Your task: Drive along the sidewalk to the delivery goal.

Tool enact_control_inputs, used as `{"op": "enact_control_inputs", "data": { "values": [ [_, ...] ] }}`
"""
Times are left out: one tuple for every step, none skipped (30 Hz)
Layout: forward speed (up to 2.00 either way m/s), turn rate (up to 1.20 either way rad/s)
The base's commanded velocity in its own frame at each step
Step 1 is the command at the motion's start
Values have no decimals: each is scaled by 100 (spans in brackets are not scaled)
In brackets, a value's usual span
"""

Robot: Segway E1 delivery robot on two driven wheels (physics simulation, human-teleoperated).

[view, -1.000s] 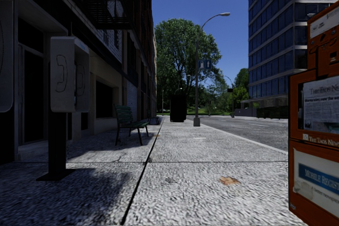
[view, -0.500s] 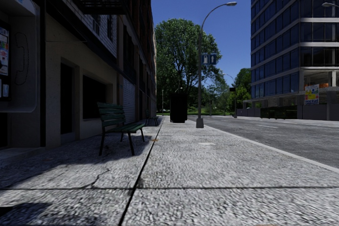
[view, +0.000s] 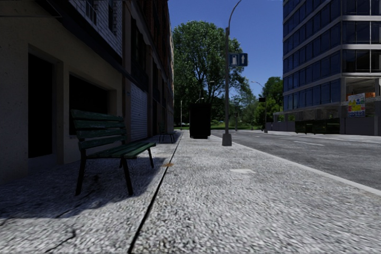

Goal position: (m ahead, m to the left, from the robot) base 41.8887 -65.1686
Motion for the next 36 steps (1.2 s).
{"op": "enact_control_inputs", "data": {
  "values": [
    [200,-40],
    [200,-40],
    [200,-36],
    [200,-15],
    [200,0],
    [200,0],
    [200,0],
    [200,0],
    [200,0],
    [200,0],
    [200,0],
    [200,0],
    [200,0],
    [200,0],
    [200,0],
    [200,0],
    [200,0],
    [200,0],
    [200,0],
    [200,0],
    [200,0],
    [200,0],
    [200,0],
    [200,0],
    [200,0],
    [200,0],
    [200,0],
    [200,0],
    [200,0],
    [200,0],
    [200,0],
    [200,0],
    [200,0],
    [200,0],
    [200,0],
    [200,0]
  ]
}}
